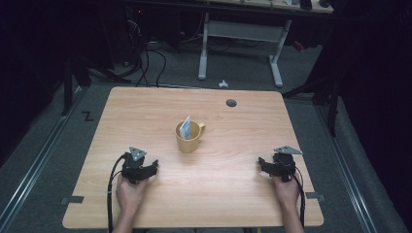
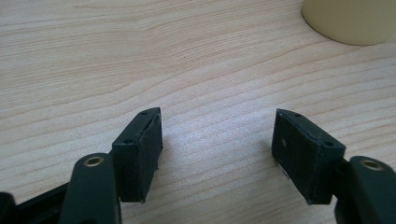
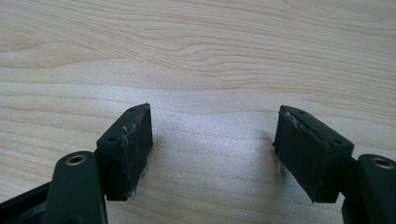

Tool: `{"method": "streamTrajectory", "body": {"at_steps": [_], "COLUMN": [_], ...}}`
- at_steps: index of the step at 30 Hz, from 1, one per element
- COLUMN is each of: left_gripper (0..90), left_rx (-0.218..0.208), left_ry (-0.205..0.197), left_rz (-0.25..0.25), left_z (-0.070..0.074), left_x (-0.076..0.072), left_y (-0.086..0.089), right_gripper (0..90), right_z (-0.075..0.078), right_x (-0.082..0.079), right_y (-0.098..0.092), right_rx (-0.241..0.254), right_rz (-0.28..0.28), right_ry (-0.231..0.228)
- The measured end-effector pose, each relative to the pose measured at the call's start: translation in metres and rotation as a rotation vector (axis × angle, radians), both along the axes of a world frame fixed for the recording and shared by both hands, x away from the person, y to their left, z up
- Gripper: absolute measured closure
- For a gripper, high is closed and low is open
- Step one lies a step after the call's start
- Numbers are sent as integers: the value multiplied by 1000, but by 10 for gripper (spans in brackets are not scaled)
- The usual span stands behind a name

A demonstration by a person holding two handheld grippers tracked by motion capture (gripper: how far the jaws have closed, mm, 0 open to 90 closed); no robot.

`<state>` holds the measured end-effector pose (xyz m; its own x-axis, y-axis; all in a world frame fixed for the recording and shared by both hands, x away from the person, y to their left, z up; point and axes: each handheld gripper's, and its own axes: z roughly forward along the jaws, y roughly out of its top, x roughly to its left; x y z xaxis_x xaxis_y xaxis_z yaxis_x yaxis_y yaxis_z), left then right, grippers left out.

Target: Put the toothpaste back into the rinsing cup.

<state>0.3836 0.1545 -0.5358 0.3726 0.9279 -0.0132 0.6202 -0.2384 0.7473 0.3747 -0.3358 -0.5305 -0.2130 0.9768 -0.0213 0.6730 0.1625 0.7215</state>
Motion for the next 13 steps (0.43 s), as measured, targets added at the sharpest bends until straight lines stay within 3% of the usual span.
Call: {"method": "streamTrajectory", "body": {"at_steps": [13], "left_gripper": [325], "left_rx": [0], "left_ry": [2], "left_rz": [2], "left_z": [0], "left_x": [-1], "left_y": [0], "right_gripper": [281], "right_z": [0], "right_x": [0], "right_y": [0], "right_rx": [0], "right_rz": [1], "right_ry": [-1]}}
